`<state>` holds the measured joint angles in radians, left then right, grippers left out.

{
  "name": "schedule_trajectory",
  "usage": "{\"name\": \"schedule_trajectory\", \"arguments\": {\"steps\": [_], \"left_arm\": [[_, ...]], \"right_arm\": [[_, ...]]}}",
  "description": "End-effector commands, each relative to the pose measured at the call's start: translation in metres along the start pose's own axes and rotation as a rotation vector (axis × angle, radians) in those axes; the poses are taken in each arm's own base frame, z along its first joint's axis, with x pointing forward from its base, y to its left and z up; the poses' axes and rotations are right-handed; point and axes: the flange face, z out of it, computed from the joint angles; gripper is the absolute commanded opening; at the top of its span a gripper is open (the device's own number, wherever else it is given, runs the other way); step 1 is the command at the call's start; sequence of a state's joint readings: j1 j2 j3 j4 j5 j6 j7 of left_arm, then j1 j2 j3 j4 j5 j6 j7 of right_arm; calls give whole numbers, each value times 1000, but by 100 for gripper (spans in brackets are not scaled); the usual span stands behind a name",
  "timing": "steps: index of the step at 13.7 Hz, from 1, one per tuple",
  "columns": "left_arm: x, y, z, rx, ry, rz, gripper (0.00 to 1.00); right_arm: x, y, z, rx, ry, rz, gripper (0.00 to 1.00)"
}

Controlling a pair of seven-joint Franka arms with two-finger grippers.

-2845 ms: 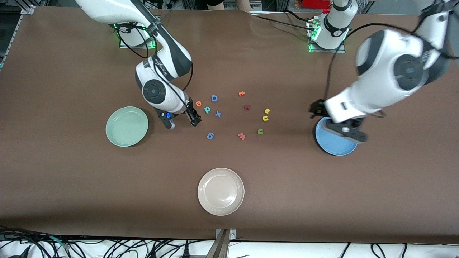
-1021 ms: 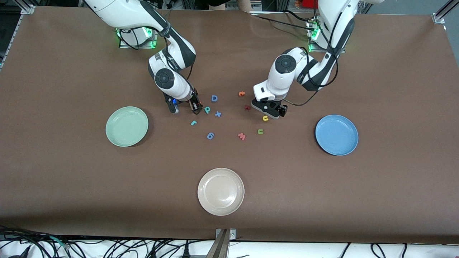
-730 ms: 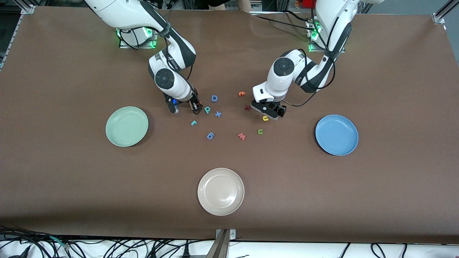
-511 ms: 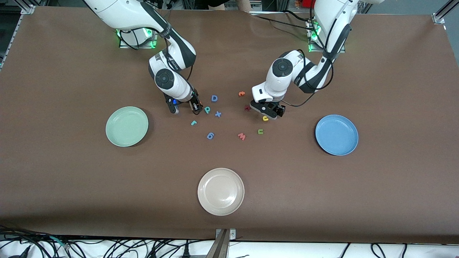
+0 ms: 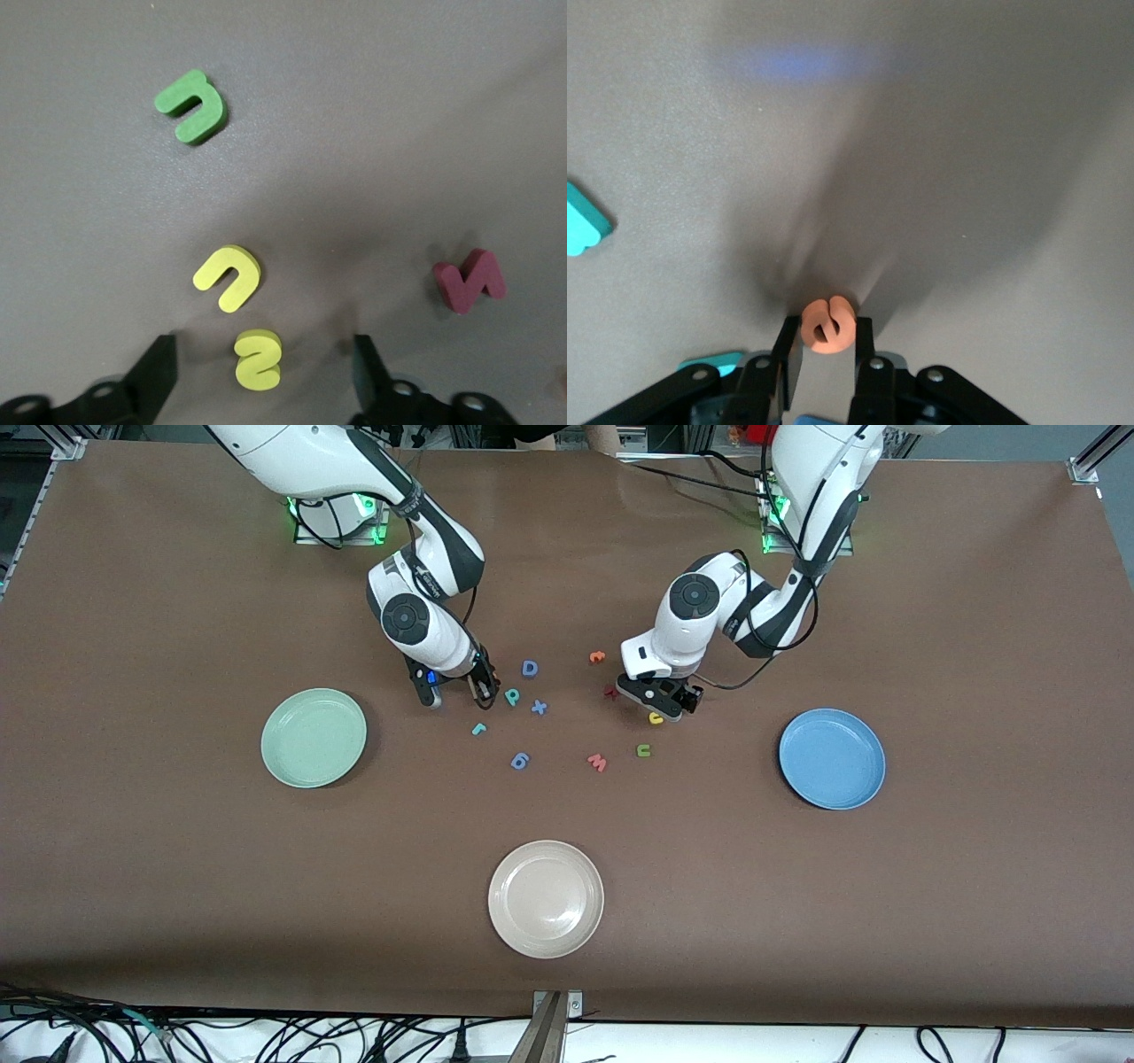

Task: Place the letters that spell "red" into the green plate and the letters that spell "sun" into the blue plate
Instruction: 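Grasp the orange e with the right gripper while the left gripper grasps the s, then drop the e on the green plate while the left gripper drops the s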

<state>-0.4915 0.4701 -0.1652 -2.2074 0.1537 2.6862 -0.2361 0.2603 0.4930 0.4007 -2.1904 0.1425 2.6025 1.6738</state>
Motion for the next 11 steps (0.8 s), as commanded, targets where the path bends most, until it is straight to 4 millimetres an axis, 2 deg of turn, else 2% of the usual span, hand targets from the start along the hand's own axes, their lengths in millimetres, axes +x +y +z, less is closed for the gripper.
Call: {"name": "schedule_trajectory", "arguments": {"steps": [1,3,5,6,8,11], "left_arm": [[6,3,-1,11,16,-23,48],[11,6,-4,9,27,-89,29],[10,10,-4,9,26,-84,21],[11,8,-4,10,26,-86,20],[15,3,-9,12,31,-89,19],[16,1,-12,14,34,-91,14]], "right_arm": [[0,3,-2,-5,-6,14,8],[1,0,-27,3,7,4,8],[18,-5,-65,-56,35,-4,8],[28,-7,-87,-99,45,-19,8],[62,-12,-130,-198,45,-87,9],[127,-18,-197,-284,1,-205,9]]}}
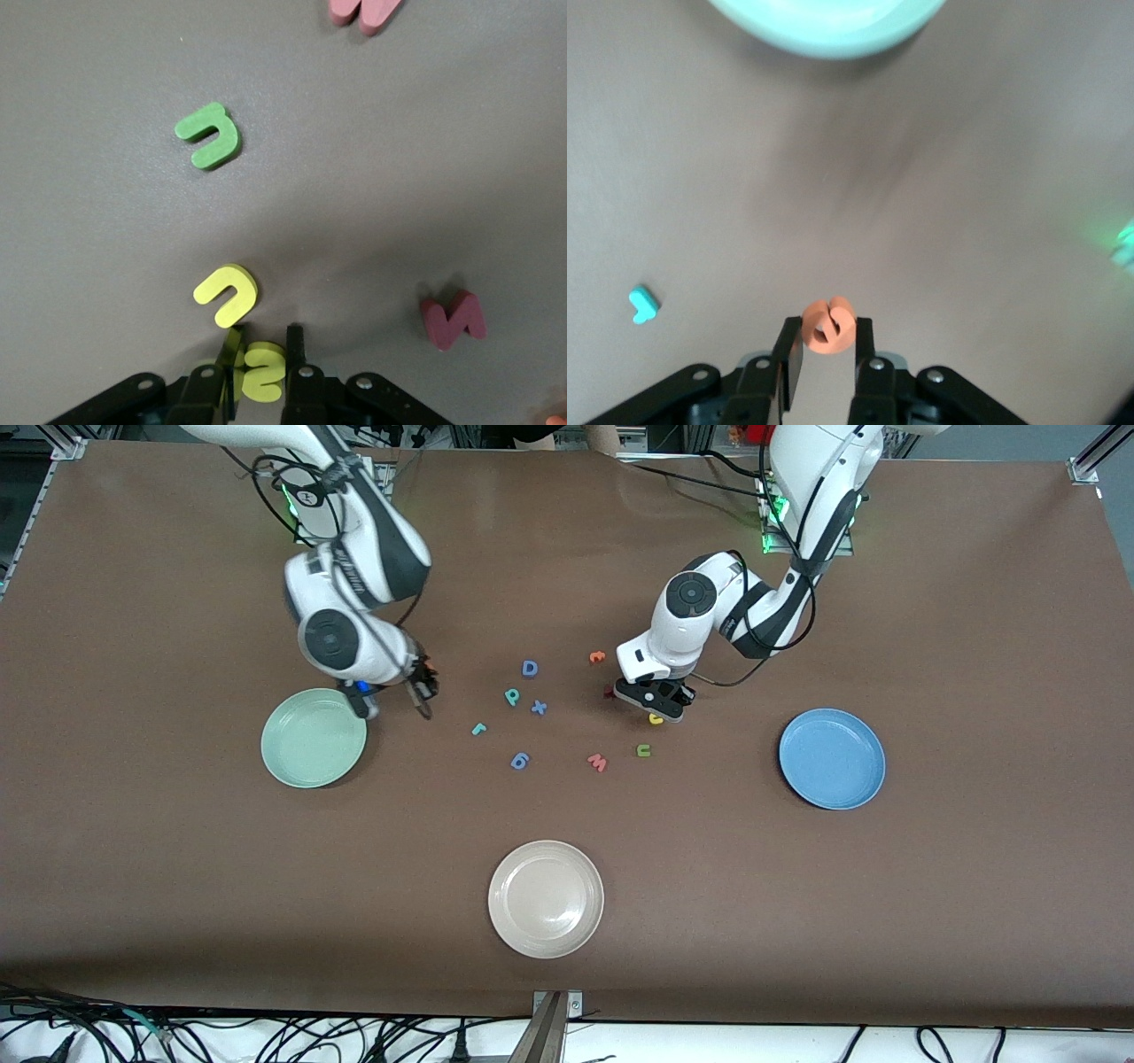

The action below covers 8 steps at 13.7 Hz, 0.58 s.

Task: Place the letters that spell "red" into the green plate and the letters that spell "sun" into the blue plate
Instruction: 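Drop the e on the green plate while the left gripper drops the s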

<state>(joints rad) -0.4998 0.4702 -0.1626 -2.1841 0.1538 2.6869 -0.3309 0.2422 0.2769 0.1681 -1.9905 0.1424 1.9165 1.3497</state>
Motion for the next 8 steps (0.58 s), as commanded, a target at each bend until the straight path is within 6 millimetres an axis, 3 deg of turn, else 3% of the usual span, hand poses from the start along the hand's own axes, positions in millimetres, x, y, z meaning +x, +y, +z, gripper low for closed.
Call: {"name": "schedule_trajectory", "arguments": {"steps": [1,4,6,8], "left_arm": [[10,-5,-7,24,2,-5,12],[50,-36,-48,83,-108,11,12],[70,-72,-75,96,-196,24,12],[74,-121,-83,81,-243,42,12]], "right_arm": [[56,16,-47,-40,-47,-127,10],[138,50,-71,-14,-62,-306,11],[182,65,-66,0,-51,-396,11],[212,67,-49,8,-35,-444,11]]}}
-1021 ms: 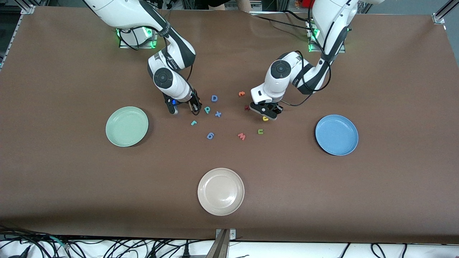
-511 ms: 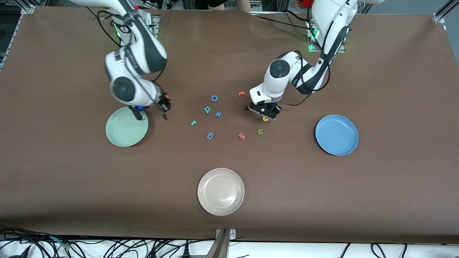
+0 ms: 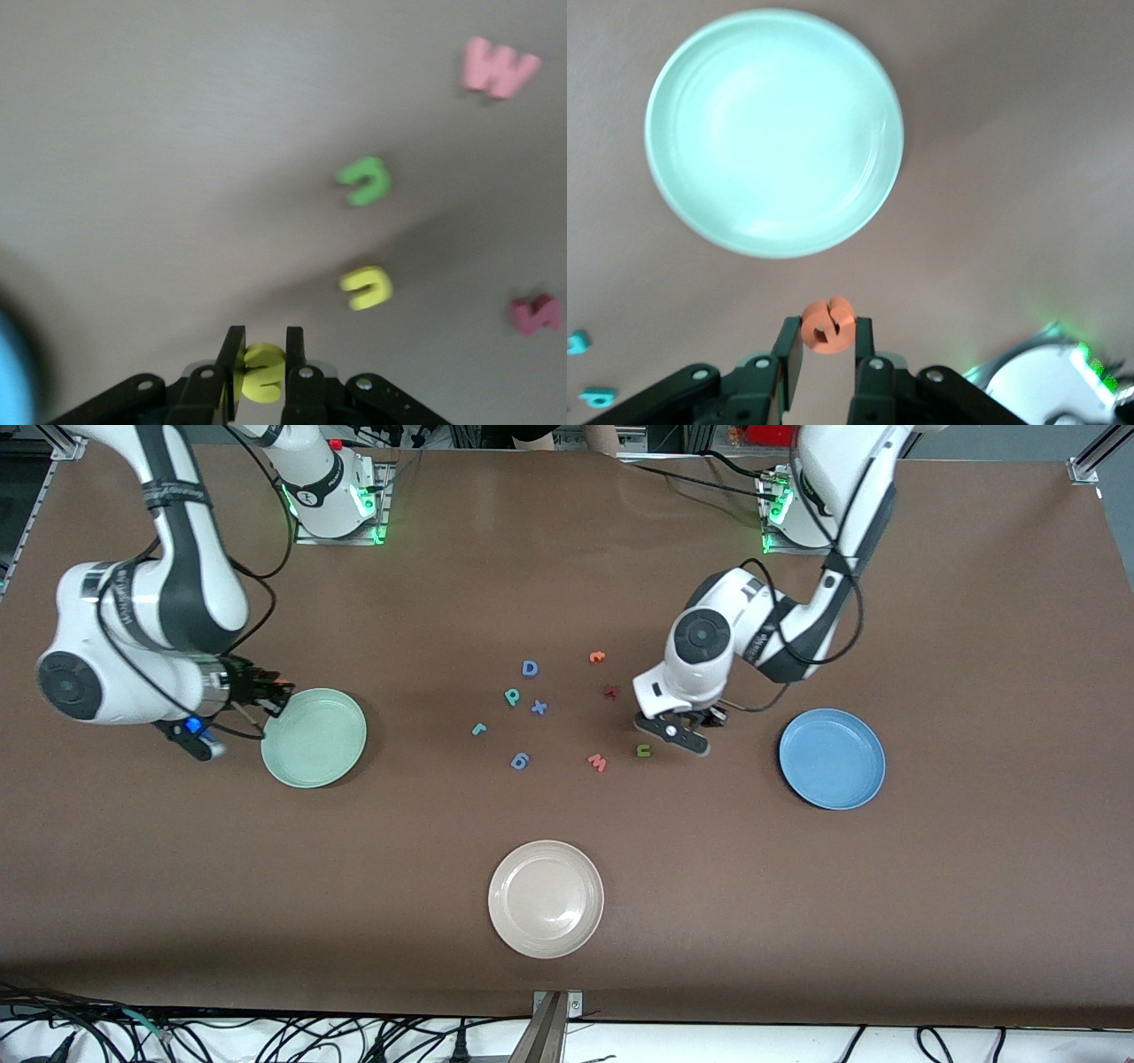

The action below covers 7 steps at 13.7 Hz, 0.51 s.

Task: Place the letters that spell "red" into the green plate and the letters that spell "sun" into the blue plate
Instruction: 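Drop the e on the green plate while the left gripper drops the s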

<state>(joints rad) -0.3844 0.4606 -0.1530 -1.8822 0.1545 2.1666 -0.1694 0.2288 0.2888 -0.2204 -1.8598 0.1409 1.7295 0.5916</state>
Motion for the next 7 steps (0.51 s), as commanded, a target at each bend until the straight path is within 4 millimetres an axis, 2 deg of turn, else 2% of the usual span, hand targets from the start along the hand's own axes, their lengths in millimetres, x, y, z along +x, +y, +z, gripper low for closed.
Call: {"name": "schedule_trajectory", "arguments": {"steps": [1,3,6,7], "left_arm": [[0,-66,-2,-16,-59,55,12],[-5,-122,12,-41,-84,69,12],[-22,-202,29,-83,-108,115,12],[-28,-222,30,-92,-108,122,12]], "right_arm": [[25,-4,26,-10,24,-73,11],[46,-6,53,-5,59,-74,11],[62,-9,90,-14,81,-93,11],[66,-9,102,-14,84,-114,11]]}}
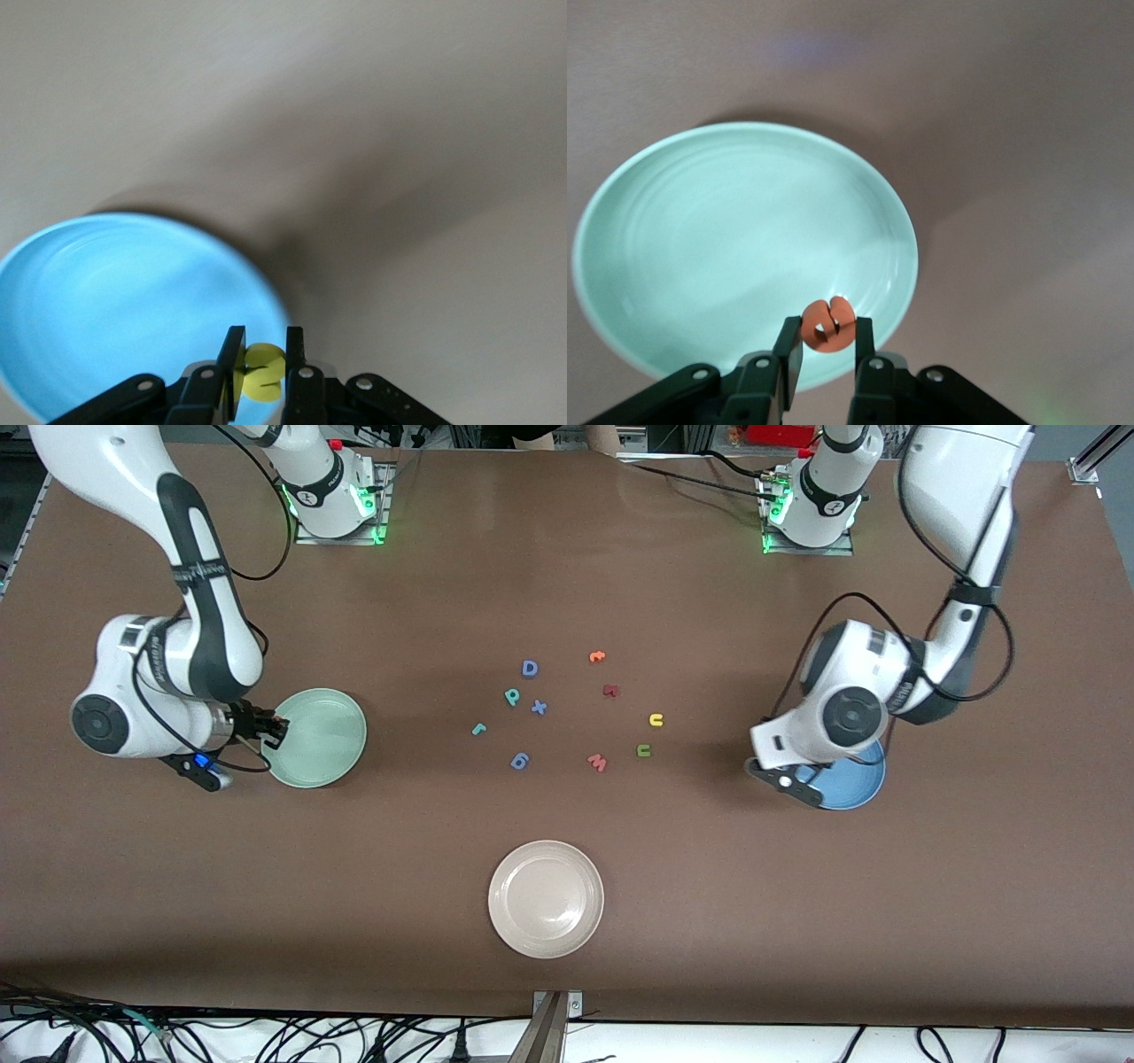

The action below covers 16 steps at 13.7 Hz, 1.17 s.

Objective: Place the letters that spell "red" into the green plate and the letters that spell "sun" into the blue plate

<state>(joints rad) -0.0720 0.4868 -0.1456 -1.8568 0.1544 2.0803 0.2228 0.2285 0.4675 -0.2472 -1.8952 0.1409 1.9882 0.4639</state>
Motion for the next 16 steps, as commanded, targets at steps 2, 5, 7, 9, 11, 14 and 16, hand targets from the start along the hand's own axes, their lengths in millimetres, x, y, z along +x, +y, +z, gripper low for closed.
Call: {"name": "schedule_trajectory", "arguments": {"steps": [2,5,7,9,11,14,16], "left_arm": [[-17,-46,10,-30,-22,59,15],[-13,-54,14,-27,-19,109,100],[-6,-51,-3,-26,14,113,100],[5,-22,-9,-48,32,135,100],[15,3,-17,-140,82,105,100],[32,53,-37,-211,167,39,100],[42,99,-43,-220,175,-80,100]], "right_arm": [[7,6,31,-5,2,-42,11],[7,7,43,-18,-15,-40,14],[8,8,46,-21,-18,-40,33],[8,7,45,-21,-17,-41,62],[7,6,38,-15,-13,-38,82],[-5,-2,4,18,12,-28,83],[-13,-17,-15,21,7,28,83]]}}
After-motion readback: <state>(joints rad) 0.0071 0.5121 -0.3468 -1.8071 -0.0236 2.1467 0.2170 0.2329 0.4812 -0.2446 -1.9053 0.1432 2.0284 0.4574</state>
